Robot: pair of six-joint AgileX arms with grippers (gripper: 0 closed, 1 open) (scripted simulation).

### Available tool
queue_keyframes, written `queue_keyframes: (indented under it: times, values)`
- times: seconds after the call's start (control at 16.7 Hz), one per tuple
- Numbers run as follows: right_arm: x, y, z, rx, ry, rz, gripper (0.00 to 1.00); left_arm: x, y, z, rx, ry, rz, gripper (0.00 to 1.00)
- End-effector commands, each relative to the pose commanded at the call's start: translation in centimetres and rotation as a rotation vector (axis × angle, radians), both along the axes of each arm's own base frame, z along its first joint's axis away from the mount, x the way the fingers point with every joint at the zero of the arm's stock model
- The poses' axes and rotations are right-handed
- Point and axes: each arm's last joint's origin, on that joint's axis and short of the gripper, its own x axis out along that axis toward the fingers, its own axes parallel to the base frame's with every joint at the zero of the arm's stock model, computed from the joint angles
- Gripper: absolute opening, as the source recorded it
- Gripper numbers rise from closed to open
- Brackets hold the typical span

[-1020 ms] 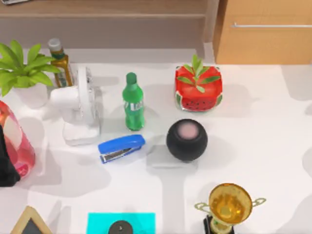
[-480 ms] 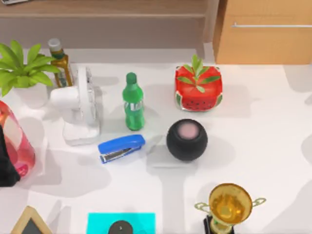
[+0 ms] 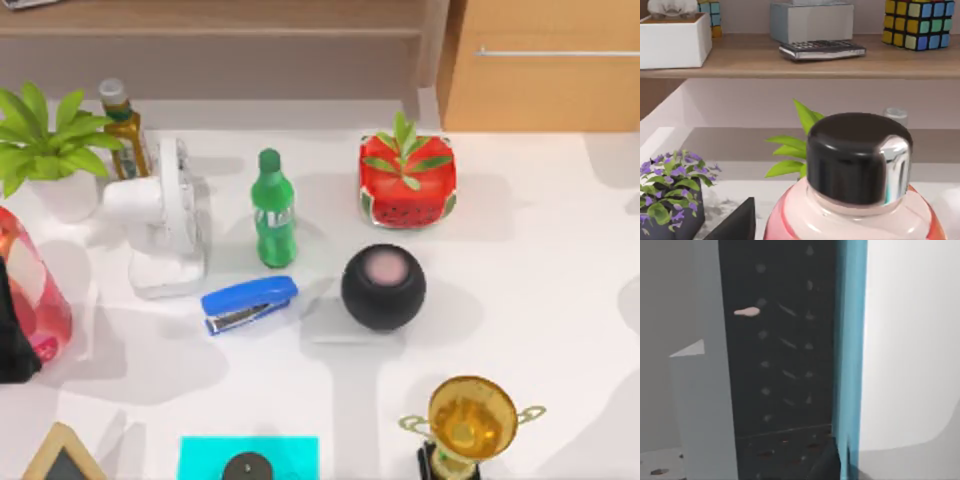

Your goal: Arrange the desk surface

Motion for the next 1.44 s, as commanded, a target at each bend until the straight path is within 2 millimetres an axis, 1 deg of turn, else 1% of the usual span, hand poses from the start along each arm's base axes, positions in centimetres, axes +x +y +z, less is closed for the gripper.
queue_keyframes:
  times: [0.24, 0.3, 0.72, 0.9, 1.02, 1.26, 1.38, 1.44]
  values:
    - [0.0, 0.0, 0.0, 0.000, 0.000, 0.000, 0.98, 0.0, 0.0, 0.0, 0.000, 0.000, 0.000, 1.00]
    - [0.0, 0.0, 0.0, 0.000, 0.000, 0.000, 1.00, 0.0, 0.0, 0.0, 0.000, 0.000, 0.000, 1.00]
    - [0.0, 0.0, 0.0, 0.000, 0.000, 0.000, 1.00, 0.0, 0.0, 0.0, 0.000, 0.000, 0.000, 1.00]
    - [-0.4, 0.0, 0.2, -0.004, -0.004, 0.002, 1.00, 0.0, 0.0, 0.0, 0.000, 0.000, 0.000, 1.00]
    - [-1.3, 0.1, 0.4, -0.011, -0.009, 0.006, 1.00, 0.0, 0.0, 0.0, 0.000, 0.000, 0.000, 1.00]
    - [-3.9, -0.1, 0.7, -0.016, -0.018, -0.001, 1.00, 0.0, 0.0, 0.0, 0.000, 0.000, 0.000, 1.00]
    - [-4.9, 0.0, 0.2, -0.004, -0.006, -0.002, 1.00, 0.0, 0.0, 0.0, 0.000, 0.000, 0.000, 1.00]
    - [-5.0, 0.0, 0.0, 0.000, 0.000, -0.002, 1.00, 0.0, 0.0, 0.0, 0.000, 0.000, 0.000, 1.00]
